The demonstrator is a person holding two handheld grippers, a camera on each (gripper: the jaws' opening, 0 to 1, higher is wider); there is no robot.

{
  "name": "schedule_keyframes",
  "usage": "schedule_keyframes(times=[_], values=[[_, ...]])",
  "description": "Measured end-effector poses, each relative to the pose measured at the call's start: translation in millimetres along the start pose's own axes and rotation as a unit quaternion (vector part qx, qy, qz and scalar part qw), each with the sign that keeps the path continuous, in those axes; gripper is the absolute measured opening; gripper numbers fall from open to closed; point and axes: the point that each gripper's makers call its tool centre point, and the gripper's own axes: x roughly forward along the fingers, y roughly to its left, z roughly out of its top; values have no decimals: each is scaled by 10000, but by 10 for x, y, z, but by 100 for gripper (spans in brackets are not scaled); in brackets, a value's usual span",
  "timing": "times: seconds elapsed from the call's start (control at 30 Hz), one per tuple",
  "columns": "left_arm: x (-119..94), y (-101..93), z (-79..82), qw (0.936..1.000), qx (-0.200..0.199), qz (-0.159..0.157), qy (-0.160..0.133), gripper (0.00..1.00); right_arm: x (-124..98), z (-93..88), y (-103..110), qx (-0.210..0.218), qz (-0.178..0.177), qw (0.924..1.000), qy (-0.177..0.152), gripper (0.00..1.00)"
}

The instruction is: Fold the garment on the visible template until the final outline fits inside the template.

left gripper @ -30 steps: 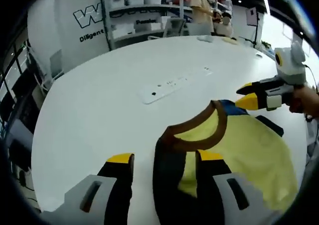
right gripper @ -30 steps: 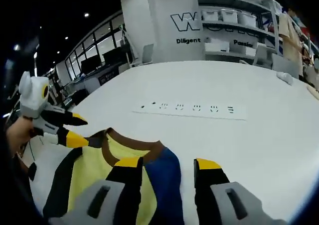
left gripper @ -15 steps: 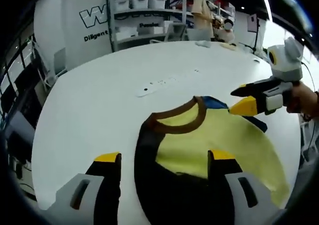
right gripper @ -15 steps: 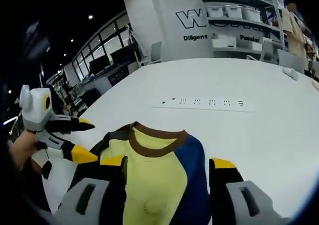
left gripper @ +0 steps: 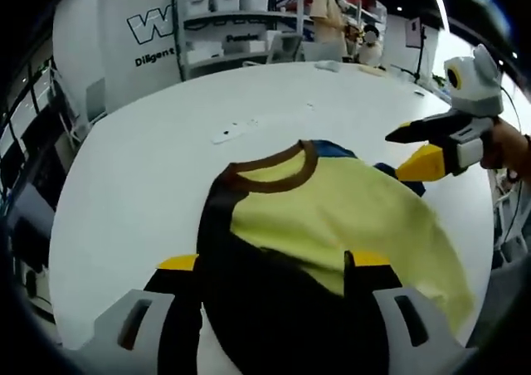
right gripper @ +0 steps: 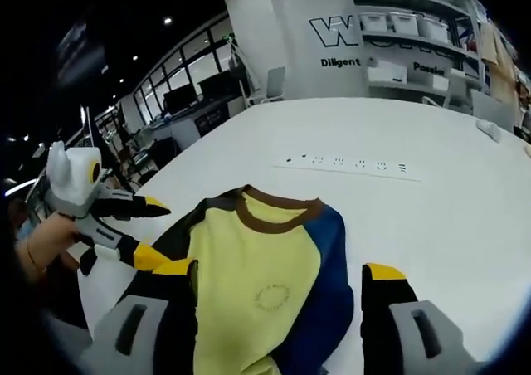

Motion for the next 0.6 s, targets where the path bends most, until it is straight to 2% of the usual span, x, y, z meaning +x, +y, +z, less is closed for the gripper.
schedule_keyframes(times=[0.2,0.3,0.47,0.6], values=[[-13,-38,-122,9999,-129,57,-12,62,-135,-98,-69,79,-38,9999,-63,77],[12,-56,-213,9998,-161,24,126,58,-177,-181,-91,84,-76,9999,-30,73],[55,-74,-240,9994,-328,-13,87,51,-224,-347,-116,83,-133,9998,112,68],[97,-62,-262,9992,-366,16,139,48,-226,-406,-147,44,-151,9998,126,62]])
